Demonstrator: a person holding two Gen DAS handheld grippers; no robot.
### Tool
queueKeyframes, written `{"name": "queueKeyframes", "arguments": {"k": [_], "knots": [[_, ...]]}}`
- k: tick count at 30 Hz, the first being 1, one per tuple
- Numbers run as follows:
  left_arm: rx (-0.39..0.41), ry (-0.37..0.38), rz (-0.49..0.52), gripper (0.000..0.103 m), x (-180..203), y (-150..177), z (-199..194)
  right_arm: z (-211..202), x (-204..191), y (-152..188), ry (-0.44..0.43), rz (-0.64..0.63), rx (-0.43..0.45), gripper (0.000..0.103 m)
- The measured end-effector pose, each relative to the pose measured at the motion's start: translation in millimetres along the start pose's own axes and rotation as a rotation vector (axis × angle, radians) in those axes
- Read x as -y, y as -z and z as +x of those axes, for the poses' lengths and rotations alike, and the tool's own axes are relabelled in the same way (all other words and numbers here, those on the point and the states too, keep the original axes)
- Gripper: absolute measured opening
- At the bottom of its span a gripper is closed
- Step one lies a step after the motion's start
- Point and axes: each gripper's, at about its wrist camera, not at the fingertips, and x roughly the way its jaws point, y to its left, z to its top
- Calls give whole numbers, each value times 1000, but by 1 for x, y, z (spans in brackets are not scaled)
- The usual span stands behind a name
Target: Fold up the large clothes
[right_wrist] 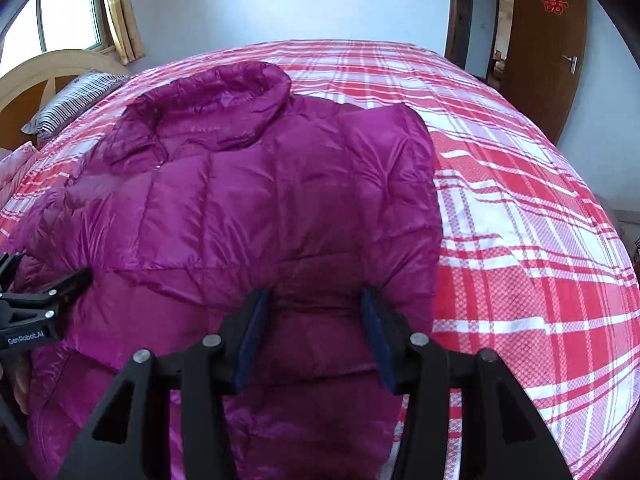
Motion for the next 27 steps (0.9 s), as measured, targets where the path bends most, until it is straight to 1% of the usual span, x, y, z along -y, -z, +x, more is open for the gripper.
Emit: {"name": "queueKeyframes", "arguments": {"k": [3,4,5,7,9,10,13,15,16,17,19,21,23,27], "knots": [[0,0,-1,102,0,0,0,-1,-4,-6,29,-32,-28,51],[1,0,-1,102,0,0,0,-5,-5,-9,37,-20,-33,51],[3,0,-2,102,0,0,0,-13,-6,-12,37,2,-21,51],[3,0,-2,102,0,0,0,-35,-15,-19,28,16,42,51],[3,1,-3,102,0,0,0,-47,-30,-24,15,-5,78,53],[2,4,-5,102,0,0,0,-47,-41,-26,-2,-25,78,52],[-1,20,-17,102,-1,-1,1,-29,-55,-26,-24,-24,48,52],[-3,32,-26,102,-3,-1,1,-15,-59,-22,-72,-12,28,52],[-4,39,-29,102,-4,-1,1,-5,-62,-18,-67,-21,1,52],[0,47,-35,102,-5,-1,0,2,-64,-13,-52,-28,-9,53],[8,58,-48,102,-8,0,-3,9,-65,-7,-46,-33,12,53],[27,56,-57,102,-11,2,-11,12,-63,-8,-51,-26,11,53],[63,52,-69,102,-17,6,-27,11,-62,-6,-49,-30,12,53],[134,58,-26,102,-39,25,-74,8,-67,-3,-33,-45,20,53]]}}
